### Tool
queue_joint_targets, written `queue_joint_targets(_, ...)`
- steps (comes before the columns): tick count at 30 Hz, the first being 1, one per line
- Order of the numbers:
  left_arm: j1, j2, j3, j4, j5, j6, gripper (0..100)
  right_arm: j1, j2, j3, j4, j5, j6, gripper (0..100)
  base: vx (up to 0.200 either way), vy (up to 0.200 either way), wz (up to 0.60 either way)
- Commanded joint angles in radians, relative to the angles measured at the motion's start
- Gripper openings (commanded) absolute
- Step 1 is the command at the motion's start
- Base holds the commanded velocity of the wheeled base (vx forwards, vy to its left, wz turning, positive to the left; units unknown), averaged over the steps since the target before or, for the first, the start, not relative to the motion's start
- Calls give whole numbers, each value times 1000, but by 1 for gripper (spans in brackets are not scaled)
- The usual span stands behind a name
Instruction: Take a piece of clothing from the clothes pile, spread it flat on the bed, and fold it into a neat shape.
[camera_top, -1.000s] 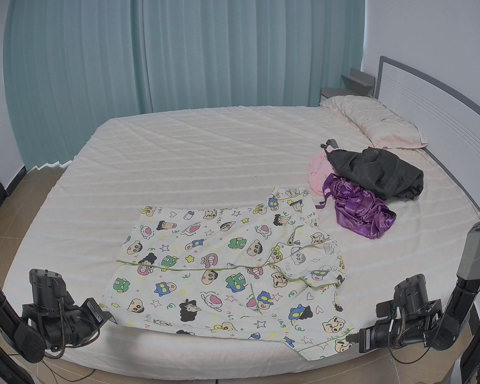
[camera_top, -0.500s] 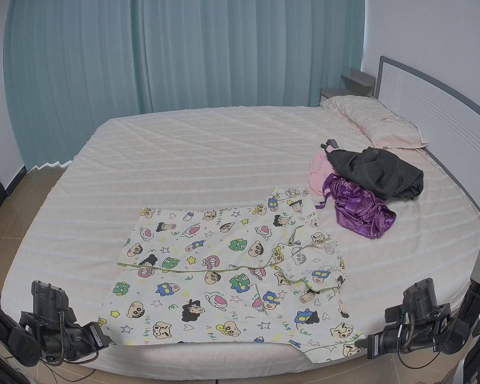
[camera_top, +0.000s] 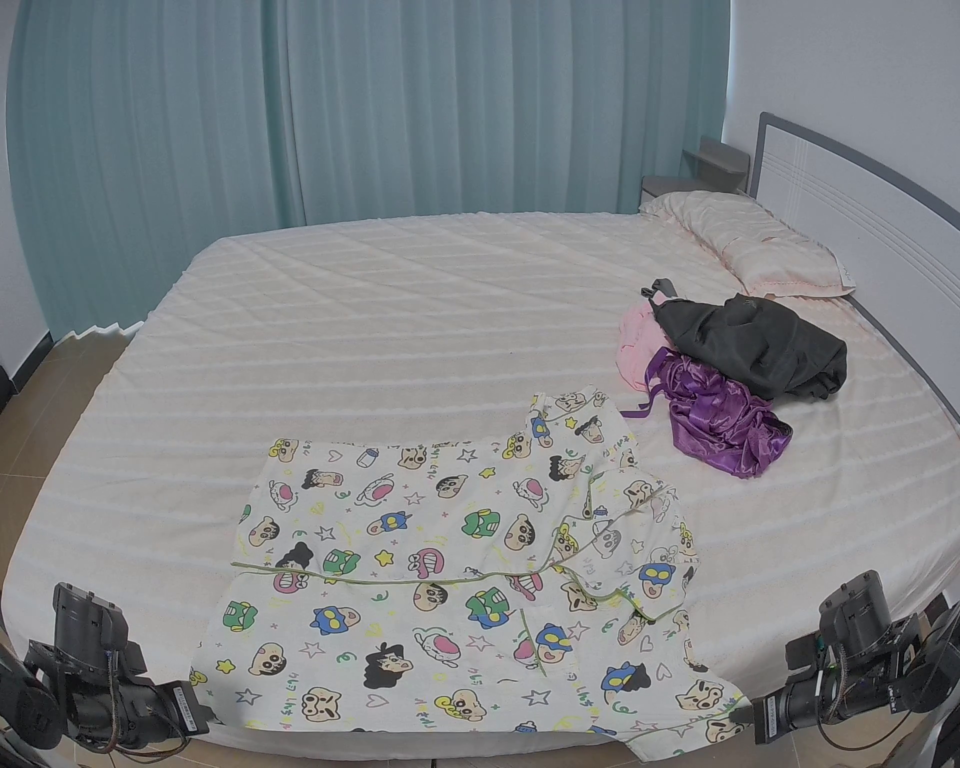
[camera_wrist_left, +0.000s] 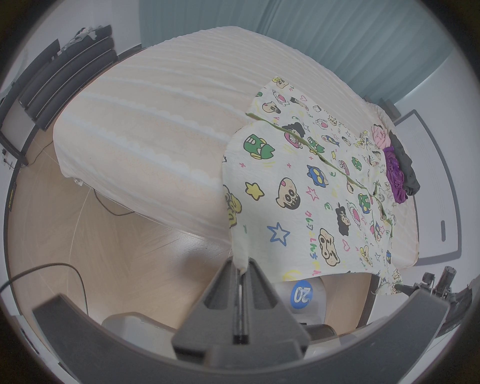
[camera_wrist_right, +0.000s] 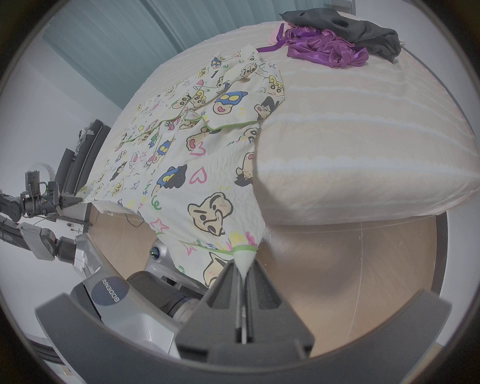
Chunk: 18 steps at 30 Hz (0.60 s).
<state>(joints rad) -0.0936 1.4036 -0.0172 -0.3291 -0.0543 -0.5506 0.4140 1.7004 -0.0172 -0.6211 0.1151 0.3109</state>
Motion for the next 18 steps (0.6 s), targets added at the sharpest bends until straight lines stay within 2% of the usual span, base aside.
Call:
queue_joint_targets(1, -32, -41, 14, 28, 1, 1, 0, 17, -68, 17, 47, -8, -4, 0, 0, 0, 0)
queue_joint_targets(14, -58, -34, 5, 98, 2, 1, 0, 57, -88, 11, 113, -6, -3, 0, 0, 0, 0)
queue_joint_targets(18, -55, -29, -58, 101, 2, -5, 0, 52, -110, -20, 101, -6, 8, 0, 0, 0, 0)
